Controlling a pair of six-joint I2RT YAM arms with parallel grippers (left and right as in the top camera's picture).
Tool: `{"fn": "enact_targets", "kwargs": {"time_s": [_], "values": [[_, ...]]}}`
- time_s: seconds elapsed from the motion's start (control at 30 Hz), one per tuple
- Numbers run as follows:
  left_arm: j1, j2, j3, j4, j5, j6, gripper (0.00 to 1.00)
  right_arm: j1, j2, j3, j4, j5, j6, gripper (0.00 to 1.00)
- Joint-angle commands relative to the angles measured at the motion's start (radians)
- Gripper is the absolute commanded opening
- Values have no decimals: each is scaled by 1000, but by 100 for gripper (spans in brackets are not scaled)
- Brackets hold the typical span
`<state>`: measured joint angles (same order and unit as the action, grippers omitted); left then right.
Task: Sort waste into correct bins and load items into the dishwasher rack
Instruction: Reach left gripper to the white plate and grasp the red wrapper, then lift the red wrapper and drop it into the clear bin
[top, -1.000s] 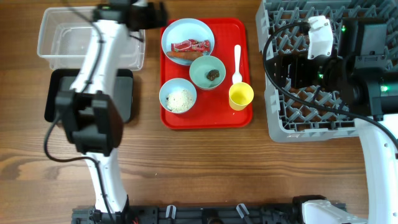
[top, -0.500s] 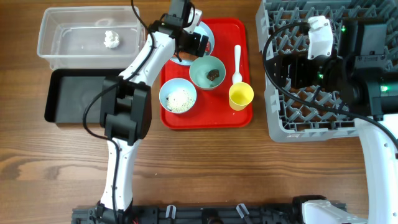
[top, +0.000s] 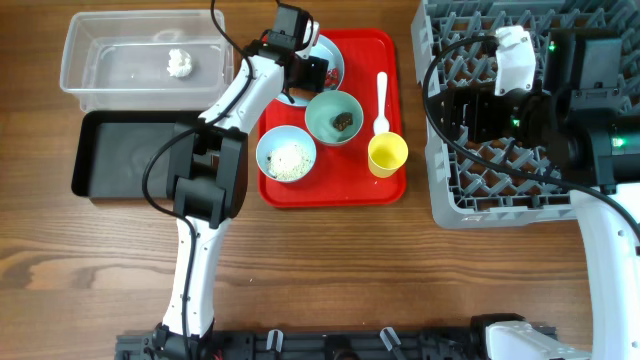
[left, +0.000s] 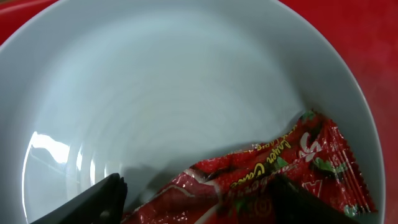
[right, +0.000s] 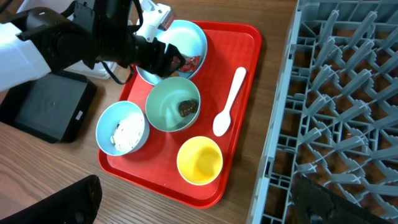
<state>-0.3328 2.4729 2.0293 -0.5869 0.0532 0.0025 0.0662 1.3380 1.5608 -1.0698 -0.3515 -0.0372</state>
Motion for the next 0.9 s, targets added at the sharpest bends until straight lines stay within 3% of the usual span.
{"fn": "enact_targets", "kwargs": {"time_s": [0.0, 0.03, 0.2, 0.5, 0.87], "values": [[4, 40, 0, -13, -3, -12, 51, -4, 14, 14, 0, -9, 14, 100], [4, 40, 0, -11, -3, -12, 38, -4, 14, 14, -1, -9, 14, 100], [4, 39, 0, 0, -3, -13, 4, -4, 14, 14, -1, -9, 14, 100], [14, 3, 0, 31, -13, -124, 4, -4, 14, 14, -2, -9, 14, 100], [79, -210, 0, 0, -22, -283, 4, -4, 14, 14, -1, -9, 14, 100]]}}
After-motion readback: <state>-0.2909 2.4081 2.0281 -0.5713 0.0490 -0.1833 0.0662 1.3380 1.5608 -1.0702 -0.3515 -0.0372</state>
